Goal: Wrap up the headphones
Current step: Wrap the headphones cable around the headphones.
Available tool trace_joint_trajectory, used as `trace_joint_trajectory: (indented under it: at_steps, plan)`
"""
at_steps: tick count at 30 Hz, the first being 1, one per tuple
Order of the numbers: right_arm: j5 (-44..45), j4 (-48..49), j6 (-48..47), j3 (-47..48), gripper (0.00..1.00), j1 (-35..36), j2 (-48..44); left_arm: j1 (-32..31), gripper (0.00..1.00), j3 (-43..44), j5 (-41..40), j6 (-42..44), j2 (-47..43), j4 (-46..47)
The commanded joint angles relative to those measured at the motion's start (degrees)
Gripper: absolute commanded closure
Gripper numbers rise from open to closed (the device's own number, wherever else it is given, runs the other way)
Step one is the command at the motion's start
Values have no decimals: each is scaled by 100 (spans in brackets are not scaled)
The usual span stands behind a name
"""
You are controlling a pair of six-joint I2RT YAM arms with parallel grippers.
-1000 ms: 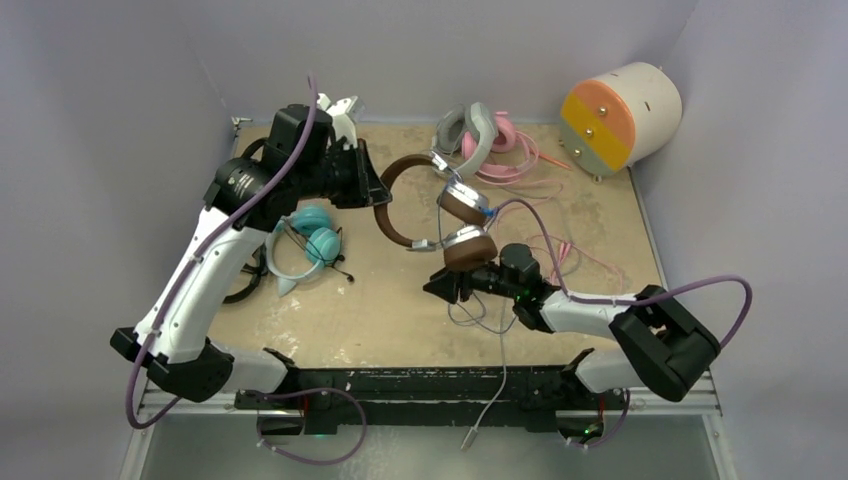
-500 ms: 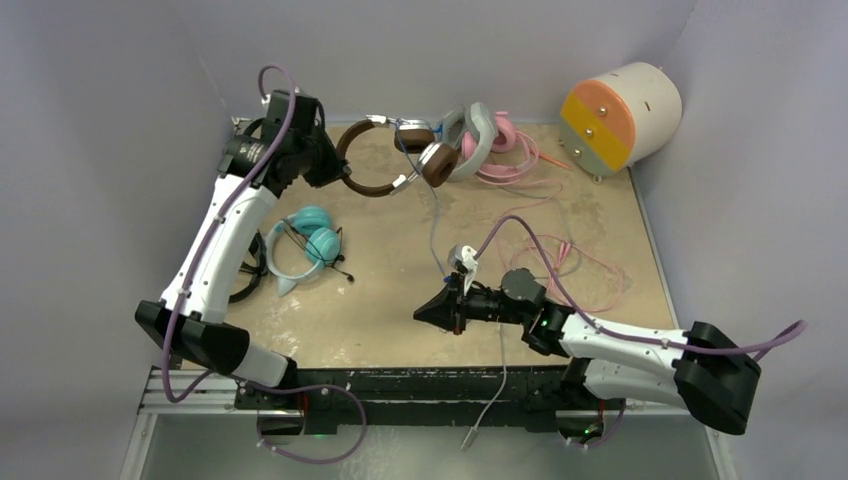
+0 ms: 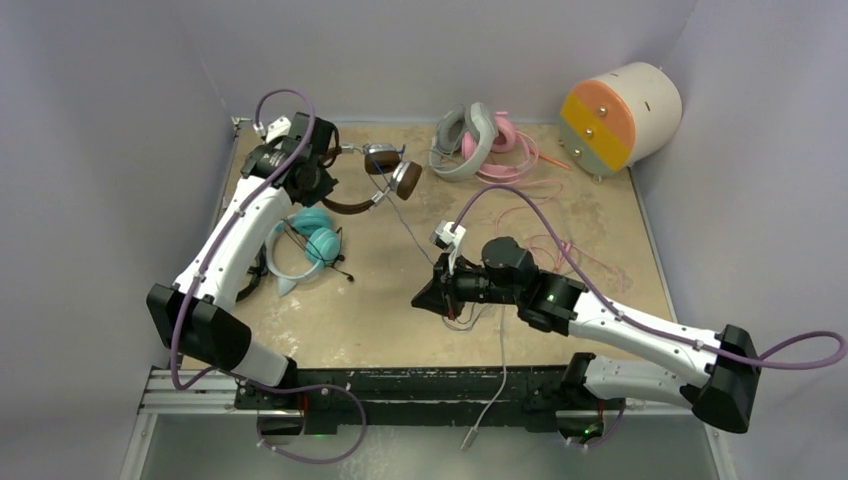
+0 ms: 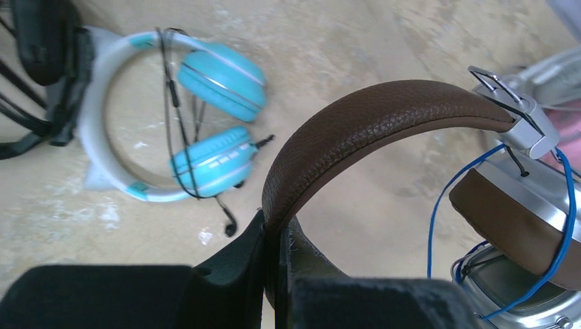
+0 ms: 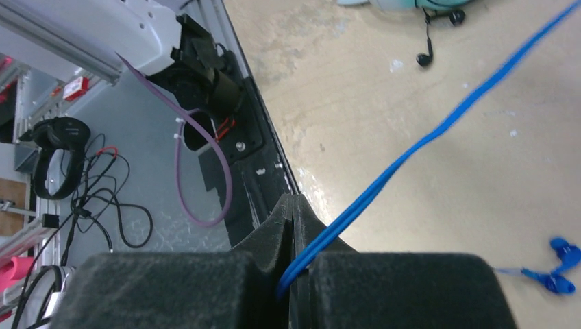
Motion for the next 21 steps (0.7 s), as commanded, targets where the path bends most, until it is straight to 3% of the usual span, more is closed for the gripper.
trace_joint_trajectory:
  at_steps: [1, 8, 13, 21]
  plan:
    - [369, -1646, -466, 929, 100, 33, -181, 7, 100, -141, -857, 162, -96, 66]
    - [582, -3022, -857, 1941, 100, 27, -210, -12, 100, -723, -1010, 905, 68, 94]
    - [1064, -3618, -1251, 2671, 100, 30, 22, -295, 100, -1538, 123, 2445, -362, 1230]
    - [1689, -3515, -1564, 3173, 100, -340, 208, -1240, 100, -2041, -90, 3254, -680, 1346]
